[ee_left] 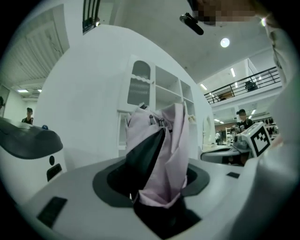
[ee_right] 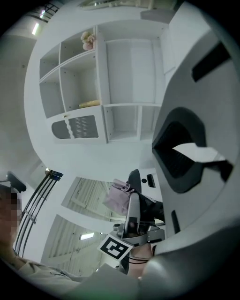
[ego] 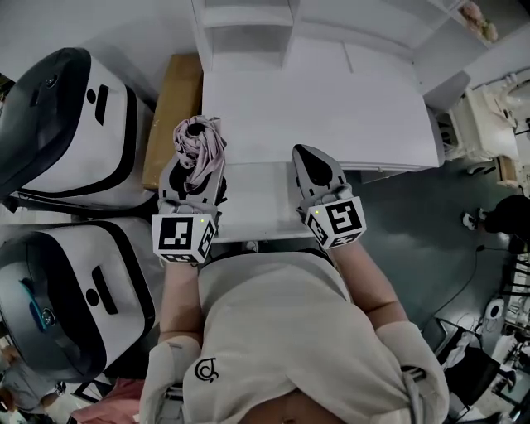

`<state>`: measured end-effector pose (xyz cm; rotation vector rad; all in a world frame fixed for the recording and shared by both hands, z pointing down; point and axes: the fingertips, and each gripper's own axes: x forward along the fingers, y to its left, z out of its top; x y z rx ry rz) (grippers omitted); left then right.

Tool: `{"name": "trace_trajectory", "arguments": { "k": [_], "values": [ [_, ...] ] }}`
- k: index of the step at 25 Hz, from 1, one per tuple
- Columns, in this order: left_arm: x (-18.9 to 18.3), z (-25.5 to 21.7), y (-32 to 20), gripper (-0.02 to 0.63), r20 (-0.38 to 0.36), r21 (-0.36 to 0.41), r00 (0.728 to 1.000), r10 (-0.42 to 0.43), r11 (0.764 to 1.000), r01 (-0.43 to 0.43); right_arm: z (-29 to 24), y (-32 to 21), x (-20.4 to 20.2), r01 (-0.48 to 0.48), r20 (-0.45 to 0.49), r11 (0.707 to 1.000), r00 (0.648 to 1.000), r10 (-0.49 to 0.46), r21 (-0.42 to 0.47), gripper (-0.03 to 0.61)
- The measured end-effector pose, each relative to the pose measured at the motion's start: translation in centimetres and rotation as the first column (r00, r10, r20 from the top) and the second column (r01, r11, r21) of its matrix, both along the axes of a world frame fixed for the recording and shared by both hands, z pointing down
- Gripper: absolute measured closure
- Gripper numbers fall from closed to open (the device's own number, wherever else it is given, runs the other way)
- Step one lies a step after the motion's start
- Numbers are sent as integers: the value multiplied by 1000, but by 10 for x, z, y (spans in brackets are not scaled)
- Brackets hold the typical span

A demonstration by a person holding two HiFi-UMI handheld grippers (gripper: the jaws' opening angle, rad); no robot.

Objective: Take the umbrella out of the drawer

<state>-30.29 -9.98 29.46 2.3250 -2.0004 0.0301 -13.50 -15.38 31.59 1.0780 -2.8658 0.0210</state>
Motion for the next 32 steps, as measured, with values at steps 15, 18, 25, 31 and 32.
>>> {"name": "trace_trajectory", "arguments": {
  "k": [15,18,25,31,32],
  "values": [
    [-21,-29,14,373,48,58,998,-49,997,46,-25,11,-9,-12,-5,998,1000,12,63,575],
    [-19,-30,17,373,66,59,997,-45,997,41,-24,14,-9,-13,-8,998,1000,13,63,575],
    [-17,-25,27,373,80,49,996,-33,998,29,-27,28,-14,-10,8,998,1000,10,58,575],
    [-17,-21,35,373,91,35,996,-22,999,19,-20,36,-17,-12,1,999,1000,12,53,574],
    [-17,-20,37,373,90,33,996,-19,999,16,-19,37,-18,-13,2,999,1000,13,52,574]
  ]
}}
